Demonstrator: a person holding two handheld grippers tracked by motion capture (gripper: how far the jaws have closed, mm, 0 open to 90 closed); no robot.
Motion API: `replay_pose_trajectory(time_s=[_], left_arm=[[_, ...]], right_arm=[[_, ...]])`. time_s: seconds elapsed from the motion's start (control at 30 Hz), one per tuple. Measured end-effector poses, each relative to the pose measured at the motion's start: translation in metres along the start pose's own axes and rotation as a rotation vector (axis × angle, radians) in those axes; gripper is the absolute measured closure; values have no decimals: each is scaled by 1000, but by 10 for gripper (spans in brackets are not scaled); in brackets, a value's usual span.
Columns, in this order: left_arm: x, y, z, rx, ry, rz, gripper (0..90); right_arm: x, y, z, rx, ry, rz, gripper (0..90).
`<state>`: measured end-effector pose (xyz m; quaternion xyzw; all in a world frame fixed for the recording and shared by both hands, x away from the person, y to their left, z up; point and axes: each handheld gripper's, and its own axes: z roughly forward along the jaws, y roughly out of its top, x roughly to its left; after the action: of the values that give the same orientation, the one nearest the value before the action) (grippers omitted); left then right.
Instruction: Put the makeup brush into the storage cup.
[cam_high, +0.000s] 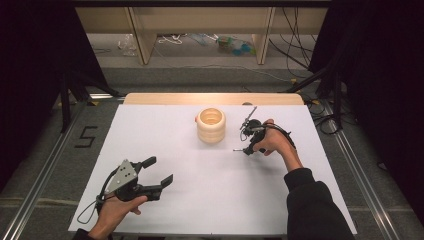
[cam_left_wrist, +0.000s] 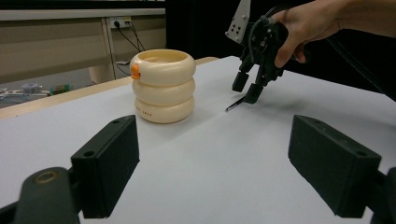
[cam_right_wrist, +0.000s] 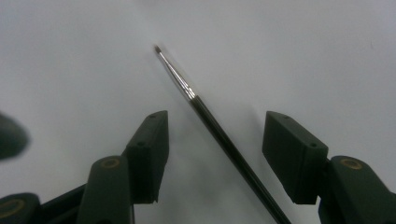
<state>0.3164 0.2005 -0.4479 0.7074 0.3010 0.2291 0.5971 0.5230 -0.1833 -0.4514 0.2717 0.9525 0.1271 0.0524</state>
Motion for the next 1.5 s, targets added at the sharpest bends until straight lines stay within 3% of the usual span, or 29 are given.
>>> replay_pose_trajectory(time_s=[0.57,0.73,0.77,0.97,1.07,1.2,1.23,1.5], left_arm=[[-1,0,0,-3,2,-10,166],[-1,0,0,-2,1,-10,167],[-1,0,0,-2,1,-11,168],[0,0,-1,-6,8,-2,175],[0,1,-1,-8,7,-2,177],[0,1,-1,-7,7,-3,178],[0,1,-1,-7,8,-2,179],[0,1,-1,-5,9,0,180]], right_arm=[[-6,1,5,34,13,35,541],[-5,1,5,39,9,14,580],[-3,2,4,51,9,30,587],[-2,6,5,80,14,2,650],[-1,9,4,102,13,10,677],[1,9,5,105,13,13,707],[-1,9,5,97,16,-9,716],[0,10,5,118,18,-1,779]])
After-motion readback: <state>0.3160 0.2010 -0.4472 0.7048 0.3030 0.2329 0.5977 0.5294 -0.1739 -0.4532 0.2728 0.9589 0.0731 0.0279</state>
